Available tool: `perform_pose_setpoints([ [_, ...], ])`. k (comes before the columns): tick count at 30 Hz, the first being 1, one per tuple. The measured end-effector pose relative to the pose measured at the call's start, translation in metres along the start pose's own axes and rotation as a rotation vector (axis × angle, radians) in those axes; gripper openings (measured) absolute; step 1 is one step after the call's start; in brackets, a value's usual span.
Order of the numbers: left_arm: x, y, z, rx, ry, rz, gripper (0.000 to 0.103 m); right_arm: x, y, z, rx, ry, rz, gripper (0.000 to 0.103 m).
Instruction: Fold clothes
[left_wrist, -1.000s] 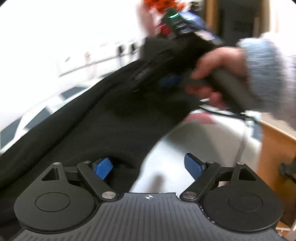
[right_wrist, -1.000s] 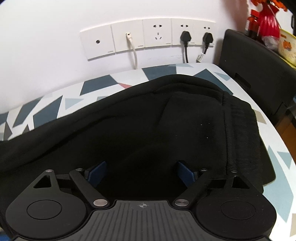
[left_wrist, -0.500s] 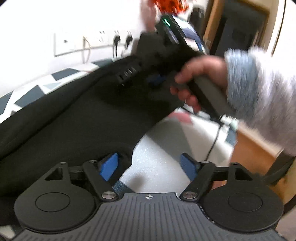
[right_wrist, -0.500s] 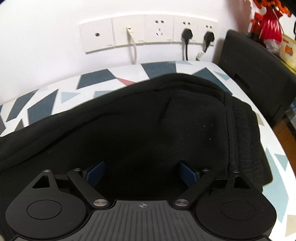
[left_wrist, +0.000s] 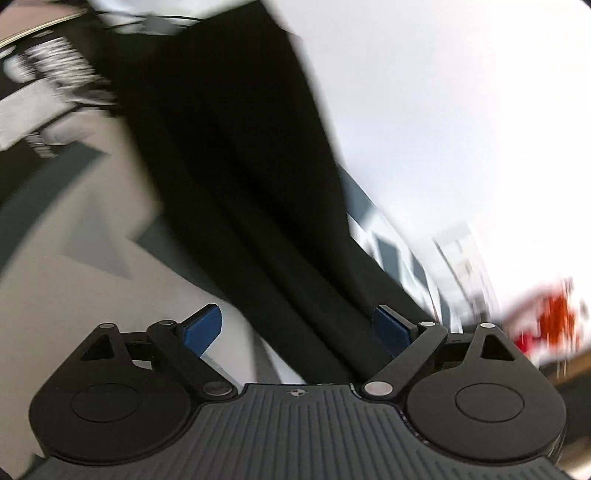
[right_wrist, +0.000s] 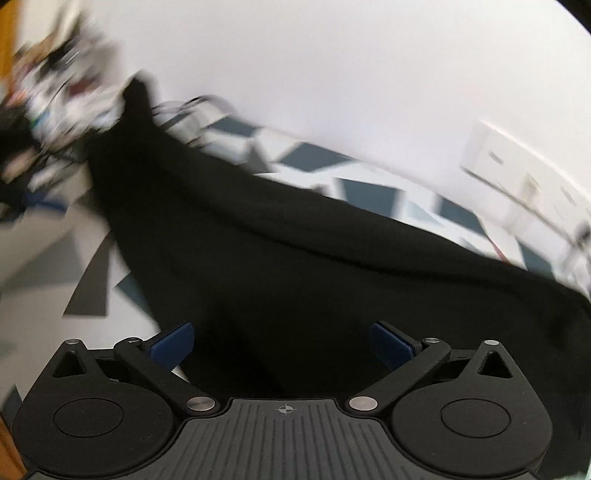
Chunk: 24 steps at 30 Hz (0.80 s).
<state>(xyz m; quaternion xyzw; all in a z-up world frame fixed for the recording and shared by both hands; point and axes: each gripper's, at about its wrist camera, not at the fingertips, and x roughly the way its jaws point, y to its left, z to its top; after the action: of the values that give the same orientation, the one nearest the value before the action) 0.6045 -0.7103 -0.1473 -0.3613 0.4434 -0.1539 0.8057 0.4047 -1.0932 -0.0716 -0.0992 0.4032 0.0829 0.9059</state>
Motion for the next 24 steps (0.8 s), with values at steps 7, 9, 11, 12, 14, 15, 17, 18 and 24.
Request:
perform_pose_setpoints([
  [7,0.016,0.022,0.008,-0.138,-0.021,-0.06,0.092,0.044,0.055,0.013,-0.17,0.042,0.041,0.1],
  [9,0.022,0.028,0.006,-0.186,-0.019,-0.06,0.093,0.049,0.065,0.015,-0.19,0.042,0.038,0.085],
  [11,0.027,0.034,0.005,-0.223,-0.02,-0.057,0.093,0.05,0.064,0.017,-0.186,0.027,0.042,0.061],
  [12,0.03,0.037,0.004,-0.237,-0.021,-0.057,0.093,0.048,0.059,0.019,-0.163,0.02,0.048,0.044],
  [14,0.034,0.041,0.006,-0.245,-0.031,-0.073,0.094,0.043,0.044,0.021,-0.096,0.009,0.06,0.019],
  [15,0.035,0.043,0.008,-0.252,-0.044,-0.086,0.094,0.04,0.038,0.021,-0.073,0.004,0.069,0.014],
  [17,0.038,0.047,0.012,-0.288,-0.071,-0.1,0.094,0.035,0.032,0.015,-0.06,-0.003,0.094,0.011],
  [18,0.039,0.048,0.015,-0.305,-0.085,-0.104,0.094,0.033,0.028,0.013,-0.053,-0.007,0.106,0.011],
  [24,0.042,0.046,0.033,-0.363,-0.205,-0.049,0.083,0.023,0.012,0.0,-0.016,0.002,0.169,0.01],
])
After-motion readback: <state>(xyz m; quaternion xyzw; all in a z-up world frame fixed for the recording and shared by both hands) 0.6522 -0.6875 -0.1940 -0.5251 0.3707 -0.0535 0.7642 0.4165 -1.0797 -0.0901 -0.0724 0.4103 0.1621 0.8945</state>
